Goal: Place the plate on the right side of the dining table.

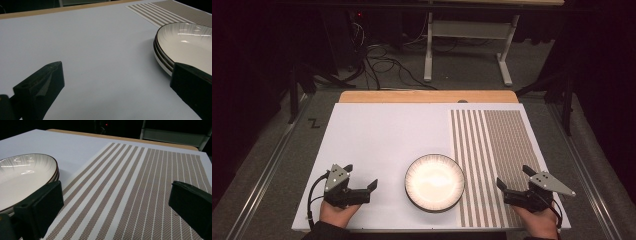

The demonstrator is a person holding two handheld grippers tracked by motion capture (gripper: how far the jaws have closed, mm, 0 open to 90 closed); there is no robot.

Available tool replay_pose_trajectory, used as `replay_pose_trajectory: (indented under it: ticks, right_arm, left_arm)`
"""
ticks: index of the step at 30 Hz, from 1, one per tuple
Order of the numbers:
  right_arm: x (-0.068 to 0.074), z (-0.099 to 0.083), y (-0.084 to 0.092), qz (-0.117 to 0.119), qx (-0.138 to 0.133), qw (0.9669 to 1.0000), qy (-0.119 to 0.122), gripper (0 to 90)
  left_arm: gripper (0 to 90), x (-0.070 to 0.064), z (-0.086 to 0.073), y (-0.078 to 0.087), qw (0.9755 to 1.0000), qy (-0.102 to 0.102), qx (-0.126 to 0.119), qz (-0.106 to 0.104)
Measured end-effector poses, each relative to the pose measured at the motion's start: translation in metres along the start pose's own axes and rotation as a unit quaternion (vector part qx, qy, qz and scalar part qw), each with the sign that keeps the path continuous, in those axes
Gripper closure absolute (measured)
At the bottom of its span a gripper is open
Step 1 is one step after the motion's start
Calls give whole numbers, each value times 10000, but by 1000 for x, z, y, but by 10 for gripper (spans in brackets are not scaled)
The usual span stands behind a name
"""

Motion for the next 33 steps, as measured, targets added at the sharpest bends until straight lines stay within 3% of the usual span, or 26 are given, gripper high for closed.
replay_pose_trajectory:
  ticks: [26,33]
  right_arm:
    - [-2,-1,0,65,8,10000,20,14]
    - [7,3,0,175,-1,9997,153,68]
  left_arm:
    - [15,-2,-1,-2,10000,-22,32,-54]
    - [17,-3,-1,-3,9999,-34,56,-81]
Point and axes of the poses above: each handheld gripper's, and its own axes: y roughly backward along the jaws, z roughly out of its top, x roughly to its left, the point moved 3 cm from there along -y, roughly forward along the jaws, and after that the axes turned 6 degrees about z, right-handed, at the moved point
